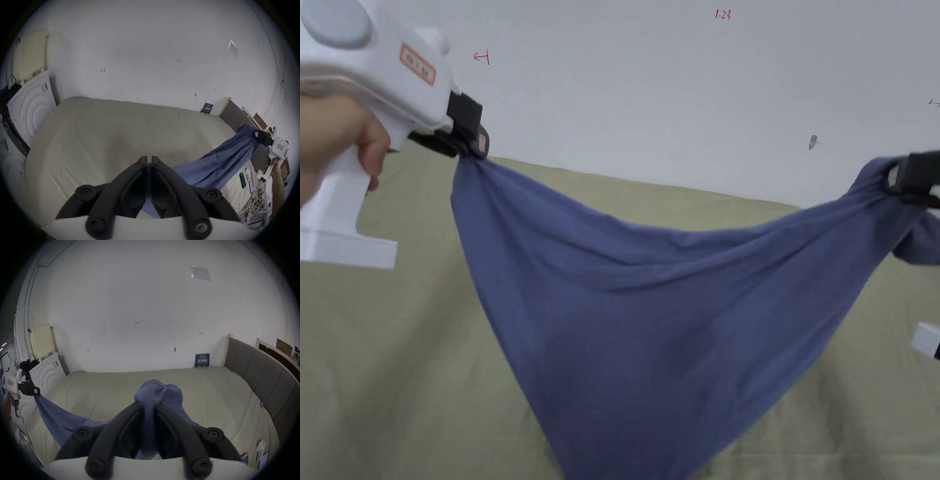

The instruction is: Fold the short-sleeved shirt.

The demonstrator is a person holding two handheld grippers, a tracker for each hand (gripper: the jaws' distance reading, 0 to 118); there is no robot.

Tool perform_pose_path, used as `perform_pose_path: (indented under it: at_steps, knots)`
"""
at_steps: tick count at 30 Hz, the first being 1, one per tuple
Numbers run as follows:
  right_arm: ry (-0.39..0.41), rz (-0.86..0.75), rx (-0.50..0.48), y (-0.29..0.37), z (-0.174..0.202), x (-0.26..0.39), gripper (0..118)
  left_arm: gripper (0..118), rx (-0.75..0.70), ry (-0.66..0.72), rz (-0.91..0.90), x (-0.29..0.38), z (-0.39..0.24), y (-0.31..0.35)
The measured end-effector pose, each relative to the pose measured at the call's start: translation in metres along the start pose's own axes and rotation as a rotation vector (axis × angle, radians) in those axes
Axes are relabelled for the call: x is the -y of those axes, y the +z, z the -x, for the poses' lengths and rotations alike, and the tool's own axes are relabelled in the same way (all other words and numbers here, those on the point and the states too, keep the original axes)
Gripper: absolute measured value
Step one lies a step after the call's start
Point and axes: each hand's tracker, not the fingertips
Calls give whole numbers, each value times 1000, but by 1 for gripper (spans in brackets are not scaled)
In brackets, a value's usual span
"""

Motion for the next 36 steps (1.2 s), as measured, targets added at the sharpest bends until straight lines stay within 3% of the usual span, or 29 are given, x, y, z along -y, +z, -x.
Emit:
perform_pose_path:
  at_steps: [8, 20, 26, 36]
  knots:
    - [55, -78, 12, -19, 5, -58, 11, 2, -66, 50, -113, -53, 5, 13]
    - [3, -111, 41, -60, -21, -86, 11, 2, -94, 3, -150, -84, 6, -10]
    - [33, -77, 28, -55, -27, -56, 11, 2, -57, 50, -132, -58, 16, -25]
    - [-11, 63, -4, -28, -46, 43, 11, 2, 1, 92, 24, 48, 51, -41]
